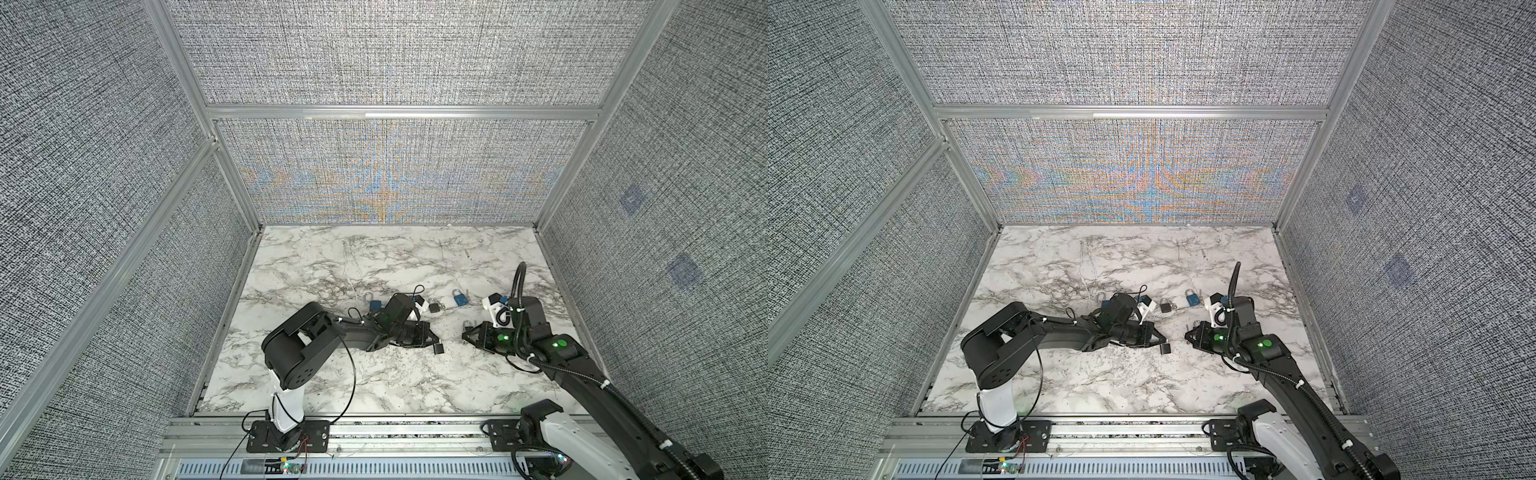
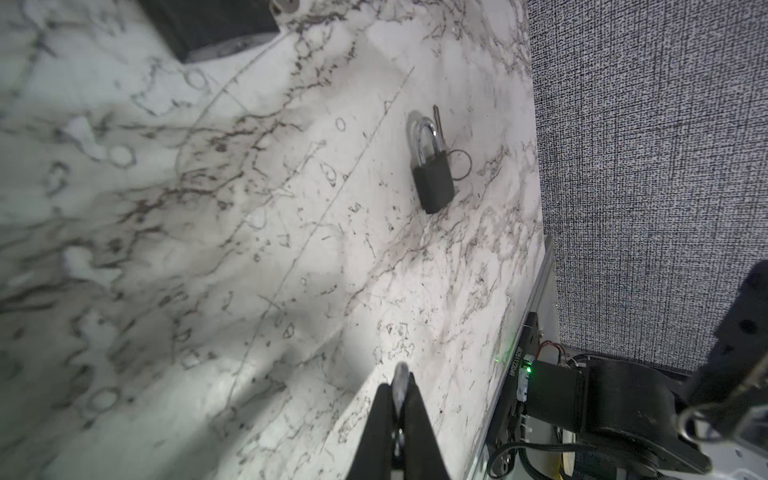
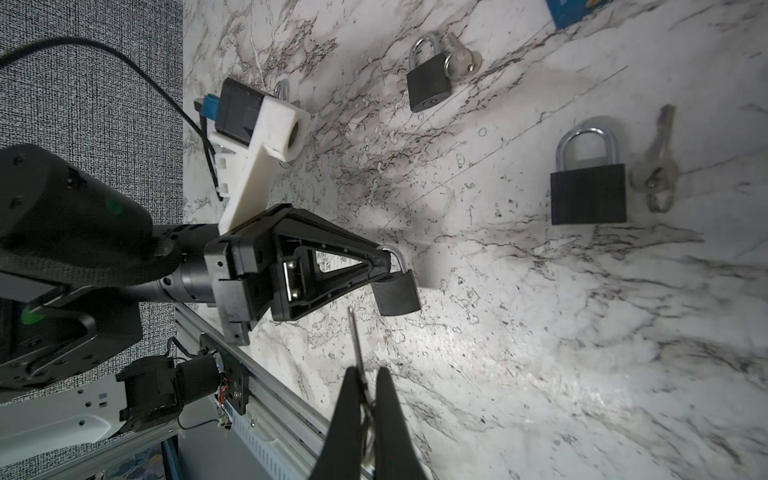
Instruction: Lock with the key
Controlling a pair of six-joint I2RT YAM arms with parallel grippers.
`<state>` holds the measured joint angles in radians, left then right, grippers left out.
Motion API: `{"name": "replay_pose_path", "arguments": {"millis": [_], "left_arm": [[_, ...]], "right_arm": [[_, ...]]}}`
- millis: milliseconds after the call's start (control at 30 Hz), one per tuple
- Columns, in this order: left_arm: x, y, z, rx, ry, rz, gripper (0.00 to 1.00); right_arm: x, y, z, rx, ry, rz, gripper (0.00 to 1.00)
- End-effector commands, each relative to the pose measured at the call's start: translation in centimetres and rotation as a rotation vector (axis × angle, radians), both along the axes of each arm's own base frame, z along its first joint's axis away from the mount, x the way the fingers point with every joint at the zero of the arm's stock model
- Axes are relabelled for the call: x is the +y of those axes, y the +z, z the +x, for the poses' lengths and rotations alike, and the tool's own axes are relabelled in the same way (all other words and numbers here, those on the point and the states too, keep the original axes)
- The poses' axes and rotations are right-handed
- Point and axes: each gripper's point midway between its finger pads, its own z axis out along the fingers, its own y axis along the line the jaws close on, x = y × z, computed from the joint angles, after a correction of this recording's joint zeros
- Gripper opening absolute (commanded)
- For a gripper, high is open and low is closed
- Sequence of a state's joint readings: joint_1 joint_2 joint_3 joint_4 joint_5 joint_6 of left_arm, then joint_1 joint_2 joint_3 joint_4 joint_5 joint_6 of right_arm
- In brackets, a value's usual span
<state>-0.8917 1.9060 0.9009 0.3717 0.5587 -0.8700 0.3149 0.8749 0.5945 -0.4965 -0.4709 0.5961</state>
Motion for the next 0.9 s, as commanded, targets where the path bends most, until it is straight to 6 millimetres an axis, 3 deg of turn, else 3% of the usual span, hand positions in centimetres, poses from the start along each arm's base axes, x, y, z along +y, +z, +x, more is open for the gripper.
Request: {"name": "replay_pose_path", "arguments": {"millis": [0,167,300,533,867], "left_arm": [[-0.6,-0.1,0.4,0.002,0.002,-0.007,0.00],[-0.8,-1.3,0.6,0.019,-0.003,0.028,0.00],[-0.7,-1.9,0.8,0.027,0.010,0.050,0.17],[0.3,-2.5,1.5,0.033,0.045,0.077,0.28],[3.6,-1.5,2.5,-0.008,0.107,0.119,0.29]], "right_arm": [[0.2,-0.5,0.1,0.006,0.013,0.002,0.00],[0.2,-1.2,0.2,0.017,0.015,-0.003,0.00],[0.3,-1.7,0.2,0.032,0.017,-0.007,0.00],[0.4,-2.6,0.5,0.054,0.017,-0.021,0.00],[1.2,-5.5,1.5,0.099,0.057,-0.132,0.00]]}}
